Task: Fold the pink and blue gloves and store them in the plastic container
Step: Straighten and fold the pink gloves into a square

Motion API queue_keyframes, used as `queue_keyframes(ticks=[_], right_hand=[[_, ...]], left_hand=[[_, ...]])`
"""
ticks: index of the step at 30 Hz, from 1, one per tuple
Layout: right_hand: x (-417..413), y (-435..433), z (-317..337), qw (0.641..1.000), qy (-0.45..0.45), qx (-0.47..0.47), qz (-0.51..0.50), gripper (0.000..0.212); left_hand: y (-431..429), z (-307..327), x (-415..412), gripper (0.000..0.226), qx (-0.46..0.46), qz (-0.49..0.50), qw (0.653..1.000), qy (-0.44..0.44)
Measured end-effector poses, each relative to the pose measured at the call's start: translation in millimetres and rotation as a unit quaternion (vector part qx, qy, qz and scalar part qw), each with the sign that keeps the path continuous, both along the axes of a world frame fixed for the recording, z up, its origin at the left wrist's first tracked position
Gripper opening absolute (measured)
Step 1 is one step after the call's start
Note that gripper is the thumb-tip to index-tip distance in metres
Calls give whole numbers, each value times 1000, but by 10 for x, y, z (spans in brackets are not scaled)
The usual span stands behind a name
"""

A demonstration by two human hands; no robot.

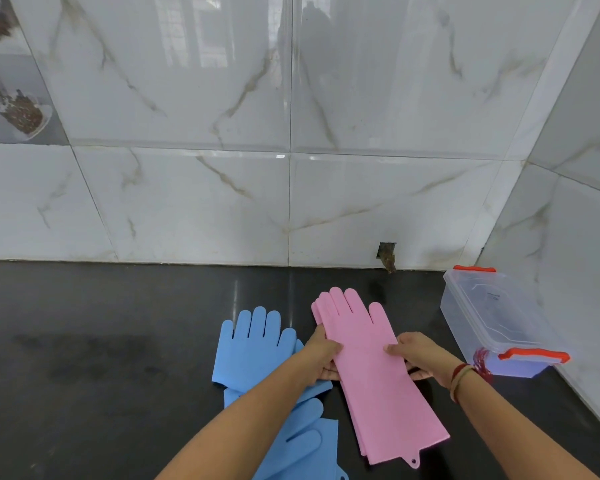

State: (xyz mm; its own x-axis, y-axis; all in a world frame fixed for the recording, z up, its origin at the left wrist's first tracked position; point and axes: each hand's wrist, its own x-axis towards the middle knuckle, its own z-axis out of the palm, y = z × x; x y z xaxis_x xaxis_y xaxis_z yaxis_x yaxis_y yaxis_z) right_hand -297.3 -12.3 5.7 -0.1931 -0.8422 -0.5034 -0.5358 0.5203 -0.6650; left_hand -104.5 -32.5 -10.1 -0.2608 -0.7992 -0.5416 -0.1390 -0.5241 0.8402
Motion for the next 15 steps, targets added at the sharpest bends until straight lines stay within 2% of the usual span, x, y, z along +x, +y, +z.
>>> queue_keyframes(ticks=[6, 10, 15], right_hand=[[163, -244, -108, 980, 114, -159, -34, 43], [316, -403, -91, 974, 147, -172, -12, 50], [445, -510, -41, 956, 228, -185, 11, 46]], left_hand=[[-10, -9, 41, 57, -5, -44, 999, 2], [-28, -30, 68, 59, -1, -56, 998, 9], [-33, -44, 86, 59, 1, -64, 998, 13]])
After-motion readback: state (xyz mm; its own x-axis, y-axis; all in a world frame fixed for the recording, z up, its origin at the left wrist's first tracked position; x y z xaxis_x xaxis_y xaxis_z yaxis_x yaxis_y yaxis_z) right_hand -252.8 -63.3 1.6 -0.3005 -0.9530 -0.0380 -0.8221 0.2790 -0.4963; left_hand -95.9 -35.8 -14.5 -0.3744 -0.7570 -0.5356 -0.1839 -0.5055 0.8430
